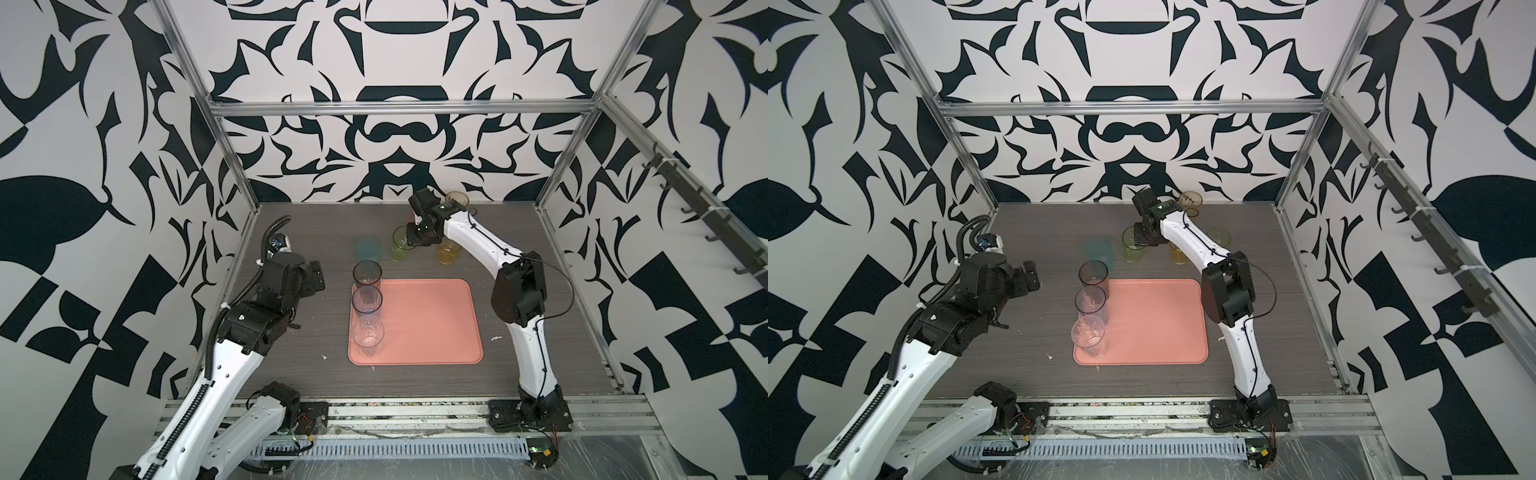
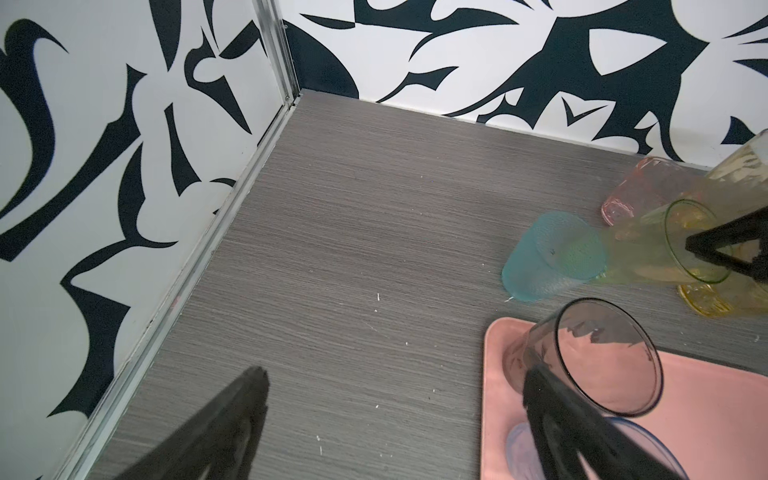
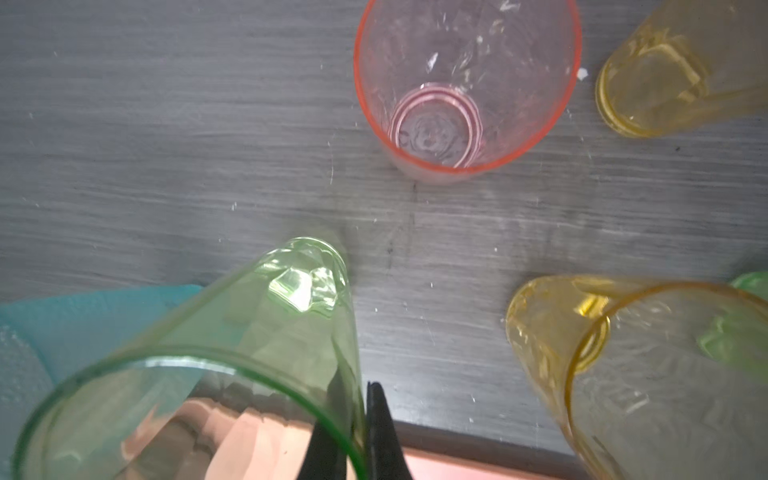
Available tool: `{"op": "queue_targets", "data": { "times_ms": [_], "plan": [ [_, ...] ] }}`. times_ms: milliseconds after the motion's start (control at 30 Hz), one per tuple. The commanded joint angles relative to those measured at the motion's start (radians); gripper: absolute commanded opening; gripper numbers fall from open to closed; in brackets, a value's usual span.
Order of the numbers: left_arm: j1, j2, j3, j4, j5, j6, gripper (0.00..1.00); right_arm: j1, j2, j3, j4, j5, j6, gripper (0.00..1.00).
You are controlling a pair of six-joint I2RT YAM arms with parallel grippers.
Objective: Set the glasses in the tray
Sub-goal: 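Lift the green glass with the right gripper and carry it over the tray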
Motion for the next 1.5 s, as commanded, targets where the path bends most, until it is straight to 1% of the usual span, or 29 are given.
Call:
{"op": "queue_targets", "data": {
  "times_ms": [0, 133, 567, 867, 1067, 1333, 1367, 1467],
  "plan": [
    [0.002, -0.014, -0.017, 0.015, 0.008, 0.002, 0.99, 0.025, -0.100, 0.069, -0.065, 0.039, -0.037, 0.00],
    [0.002, -0.018, -0.023, 0.019, 0.007, -0.001, 0.99, 0.042, -0.133, 0.090, -0.124, 0.065, -0.048, 0.00],
    [0.002, -0.007, -0.034, 0.027, 0.003, -0.019, 0.99, 0.092, -0.303, 0.001, -0.217, 0.112, -0.046, 0.00],
    [0.003, 0.032, -0.022, 0.025, 0.010, -0.039, 1.00, 0.122, -0.475, -0.196, -0.186, 0.120, -0.007, 0.00],
    [0.002, 0.037, -0.026, 0.032, 0.007, -0.045, 1.00, 0.134, -0.566, -0.333, -0.134, 0.124, 0.031, 0.00],
    [0.002, 0.038, -0.025, 0.030, 0.020, -0.050, 0.99, 0.158, -0.593, -0.393, -0.137, 0.128, 0.062, 0.00],
    [0.002, 0.037, -0.025, 0.028, 0.021, -0.049, 1.00, 0.161, -0.591, -0.395, -0.141, 0.164, 0.064, 0.00],
    [0.002, 0.033, -0.024, 0.025, 0.018, -0.050, 0.99, 0.170, -0.584, -0.404, -0.151, 0.174, 0.072, 0.00]
  ]
}}
